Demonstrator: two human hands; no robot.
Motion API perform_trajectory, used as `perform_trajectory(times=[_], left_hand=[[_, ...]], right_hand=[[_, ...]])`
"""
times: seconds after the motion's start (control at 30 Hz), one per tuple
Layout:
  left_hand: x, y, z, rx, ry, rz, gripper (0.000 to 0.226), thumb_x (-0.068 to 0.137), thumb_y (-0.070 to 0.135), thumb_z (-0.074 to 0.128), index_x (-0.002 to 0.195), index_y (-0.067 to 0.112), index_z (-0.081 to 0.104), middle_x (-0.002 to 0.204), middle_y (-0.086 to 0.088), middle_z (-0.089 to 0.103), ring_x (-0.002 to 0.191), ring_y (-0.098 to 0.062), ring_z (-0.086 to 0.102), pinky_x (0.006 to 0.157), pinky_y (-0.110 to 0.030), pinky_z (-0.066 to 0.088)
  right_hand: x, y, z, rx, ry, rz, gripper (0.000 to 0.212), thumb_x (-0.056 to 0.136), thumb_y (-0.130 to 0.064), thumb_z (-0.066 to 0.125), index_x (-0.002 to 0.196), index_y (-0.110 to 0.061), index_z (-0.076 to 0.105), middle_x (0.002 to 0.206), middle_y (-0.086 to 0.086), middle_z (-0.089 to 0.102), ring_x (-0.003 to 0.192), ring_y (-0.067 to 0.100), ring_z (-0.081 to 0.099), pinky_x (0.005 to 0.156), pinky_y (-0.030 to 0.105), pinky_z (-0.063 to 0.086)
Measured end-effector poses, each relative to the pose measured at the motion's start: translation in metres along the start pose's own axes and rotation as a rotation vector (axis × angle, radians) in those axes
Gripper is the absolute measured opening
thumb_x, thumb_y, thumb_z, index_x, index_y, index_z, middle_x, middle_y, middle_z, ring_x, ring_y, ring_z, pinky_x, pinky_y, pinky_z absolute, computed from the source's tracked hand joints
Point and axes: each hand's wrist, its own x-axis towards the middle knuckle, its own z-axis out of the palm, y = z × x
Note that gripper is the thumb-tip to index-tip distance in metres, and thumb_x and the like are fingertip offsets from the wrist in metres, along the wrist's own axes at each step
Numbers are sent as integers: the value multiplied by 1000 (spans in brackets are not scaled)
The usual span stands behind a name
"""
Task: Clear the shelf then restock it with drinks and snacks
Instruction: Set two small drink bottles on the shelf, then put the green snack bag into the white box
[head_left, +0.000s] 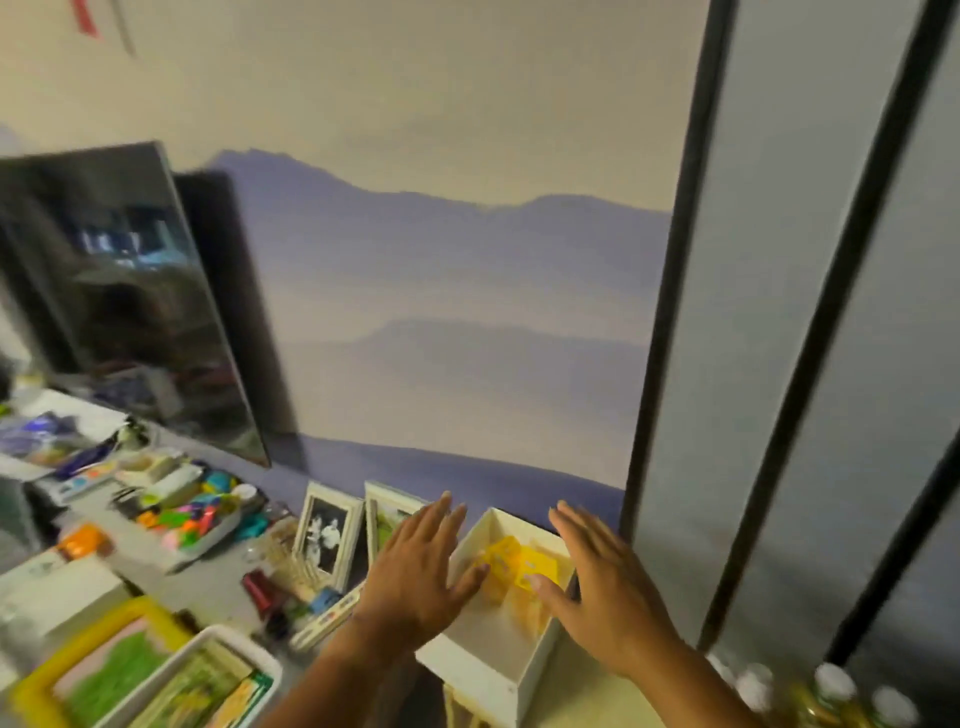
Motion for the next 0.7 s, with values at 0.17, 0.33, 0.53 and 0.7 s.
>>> perform_trajectory(times=[0.17, 0.33, 0.53, 0.7], left_hand=[[-98, -94, -67, 39, 21, -219, 81, 89, 79, 21, 156, 35, 7, 165, 11, 2, 152, -14, 2, 119, -34, -1], [-228, -217, -132, 130, 54, -382, 79, 90, 76, 23, 156, 35, 8, 166, 10, 6, 152, -13, 7, 120, -32, 8], [-360, -347, -198, 164, 25, -511, 96, 76, 86, -1, 156, 36, 14, 166, 8, 11, 152, -17, 12, 123, -41, 14], [-401, -426, -226, 169, 23, -517, 100, 73, 86, -6, 156, 35, 15, 166, 8, 10, 152, -18, 12, 123, -37, 9]], right_hand=[[13, -132, 47, 11, -102, -122, 94, 78, -88, 11, 157, -37, 13, 166, -15, 10, 153, 12, 13, 122, 34, 25], [3, -296, 118, 58, -170, -256, 79, 91, -71, 38, 157, -35, 15, 166, -14, 12, 152, 12, 13, 122, 35, 23], [-16, -464, 202, 82, -222, -360, 90, 84, -83, 20, 158, -33, 16, 166, -14, 11, 152, 10, 10, 124, 35, 19], [-16, -537, 245, 40, -249, -353, 86, 86, -79, 22, 158, -33, 14, 167, -14, 11, 152, 10, 8, 125, 35, 15]])
